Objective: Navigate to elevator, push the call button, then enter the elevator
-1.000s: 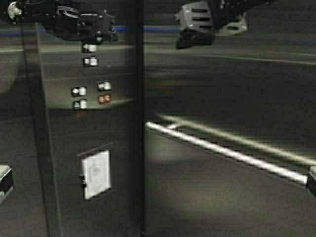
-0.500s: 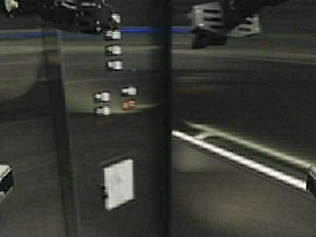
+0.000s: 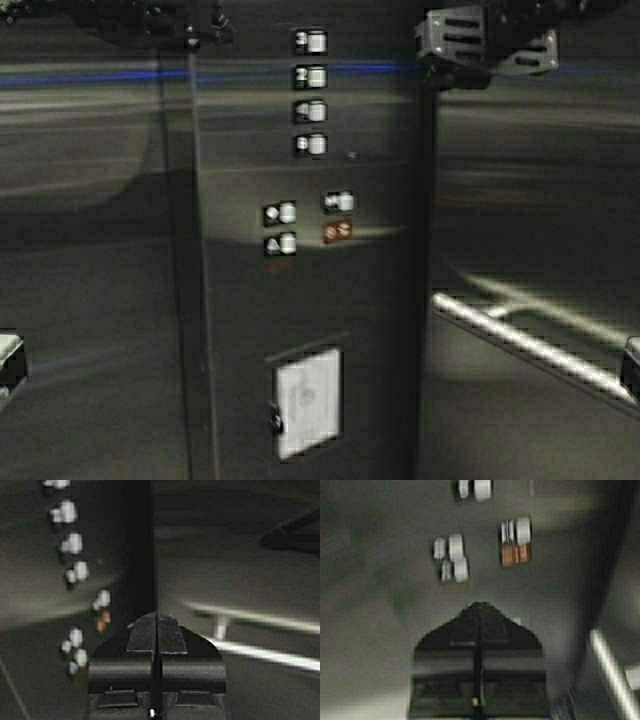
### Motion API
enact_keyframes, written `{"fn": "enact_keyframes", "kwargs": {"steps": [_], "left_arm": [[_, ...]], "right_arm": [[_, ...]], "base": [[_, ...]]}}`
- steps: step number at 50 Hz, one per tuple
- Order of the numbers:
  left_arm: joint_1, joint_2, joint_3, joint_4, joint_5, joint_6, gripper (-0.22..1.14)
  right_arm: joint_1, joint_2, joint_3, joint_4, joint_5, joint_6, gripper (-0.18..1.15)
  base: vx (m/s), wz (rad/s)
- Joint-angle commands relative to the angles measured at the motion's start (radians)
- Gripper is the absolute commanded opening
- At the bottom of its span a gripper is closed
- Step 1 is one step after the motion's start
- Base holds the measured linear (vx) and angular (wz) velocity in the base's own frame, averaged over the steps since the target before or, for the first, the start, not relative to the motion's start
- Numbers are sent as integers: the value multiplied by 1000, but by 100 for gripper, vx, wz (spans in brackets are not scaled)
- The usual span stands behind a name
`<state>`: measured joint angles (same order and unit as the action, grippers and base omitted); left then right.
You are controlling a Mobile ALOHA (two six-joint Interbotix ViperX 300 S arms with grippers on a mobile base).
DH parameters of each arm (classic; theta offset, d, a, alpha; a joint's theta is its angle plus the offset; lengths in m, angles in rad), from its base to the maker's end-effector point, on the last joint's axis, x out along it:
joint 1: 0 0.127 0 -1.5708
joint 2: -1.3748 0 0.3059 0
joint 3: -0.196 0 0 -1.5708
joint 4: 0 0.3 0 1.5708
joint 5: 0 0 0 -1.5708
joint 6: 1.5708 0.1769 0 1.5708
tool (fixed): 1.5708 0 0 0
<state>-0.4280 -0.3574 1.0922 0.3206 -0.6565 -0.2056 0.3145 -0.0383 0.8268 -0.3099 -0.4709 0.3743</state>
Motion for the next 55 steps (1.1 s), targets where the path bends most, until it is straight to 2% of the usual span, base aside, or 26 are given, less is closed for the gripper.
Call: {"fn": "enact_keyframes", "kwargs": {"steps": [1,14,31,55], "left_arm": [[-3,-2,-17,2,-5,2,3],[-3,-8,-9,-2,0,-3,3],[-3,3,-2,-5,9,-6,3],[-2,25,3,-9,9,-9,3]], "right_arm": [[-5,64,-54,3,-100,-11,5],[-11,229,-114,-14,-290,-12,5],[-11,394,-153,-144,-577,-97,5],[37,534,-367,-164,-604,-123,5]], "base": [[18,1],[17,-3],[15,-6],[6,1]]}}
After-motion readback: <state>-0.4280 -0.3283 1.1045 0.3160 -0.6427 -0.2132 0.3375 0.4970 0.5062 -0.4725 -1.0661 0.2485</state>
